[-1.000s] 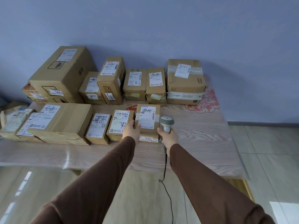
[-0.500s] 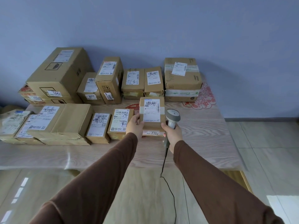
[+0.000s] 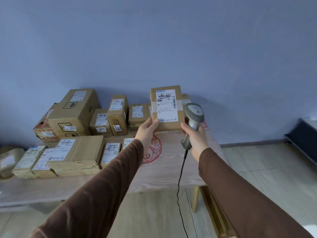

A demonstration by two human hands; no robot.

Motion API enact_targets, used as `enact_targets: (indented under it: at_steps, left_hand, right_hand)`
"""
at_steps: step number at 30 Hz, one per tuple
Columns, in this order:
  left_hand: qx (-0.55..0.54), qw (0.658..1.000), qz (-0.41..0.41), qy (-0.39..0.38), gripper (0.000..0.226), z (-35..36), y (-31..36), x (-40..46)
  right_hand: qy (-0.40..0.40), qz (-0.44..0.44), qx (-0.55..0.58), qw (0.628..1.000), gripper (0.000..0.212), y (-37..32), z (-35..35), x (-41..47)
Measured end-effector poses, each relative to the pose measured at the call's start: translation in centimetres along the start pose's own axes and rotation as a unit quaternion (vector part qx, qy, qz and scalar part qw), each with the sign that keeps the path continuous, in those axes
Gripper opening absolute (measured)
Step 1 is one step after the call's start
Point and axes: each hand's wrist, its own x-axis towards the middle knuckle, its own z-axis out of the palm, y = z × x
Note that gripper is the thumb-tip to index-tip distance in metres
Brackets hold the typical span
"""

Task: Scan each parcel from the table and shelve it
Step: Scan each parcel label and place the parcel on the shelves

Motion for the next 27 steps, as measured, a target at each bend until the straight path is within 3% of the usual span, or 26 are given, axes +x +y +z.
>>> enact_targets:
  at_steps: [3,6,10,18,21,25,27]
  left_hand:
    - [-0.075,0.995,0.013,-0.070,0.045,0.4,2.6,-1.9]
    - [-0.084,0.991,0.038,-0.099,0.046,0.8,4.6,-3.7]
    - [-0.082,0.990,0.073,-0.090,0.057,1.7,6.7,-5.6]
    - [-0.108,0.985,0.113,-0.068,0.053,4.4,8.5,-6.9]
    - [-0.115,0.984,0.127,-0.045,0.054,4.3,8.9,-6.6]
    - [-0.112,0.982,0.148,-0.032,0.045,4.3,9.6,-6.5]
    - [-0.105,0.981,0.157,-0.029,0.041,4.4,9.9,-6.3]
  right_hand:
    - [-0.020,-0.034,0.017,0.999,0.038,-3.0,-0.4,-1.9]
    - [-0.045,-0.062,0.021,0.997,0.046,-5.3,-0.8,-3.3]
    - [-0.055,-0.068,0.039,0.995,0.047,-7.5,-1.1,-4.8]
    - [-0.044,-0.134,-0.004,0.990,0.014,-11.2,-2.2,-7.6]
    - [-0.019,-0.170,-0.018,0.985,0.022,-12.1,-2.9,-8.1]
    - [-0.050,-0.210,-0.055,0.975,0.011,-13.3,-2.6,-9.3]
    - [-0.059,-0.229,-0.076,0.969,0.016,-13.7,-1.9,-9.9]
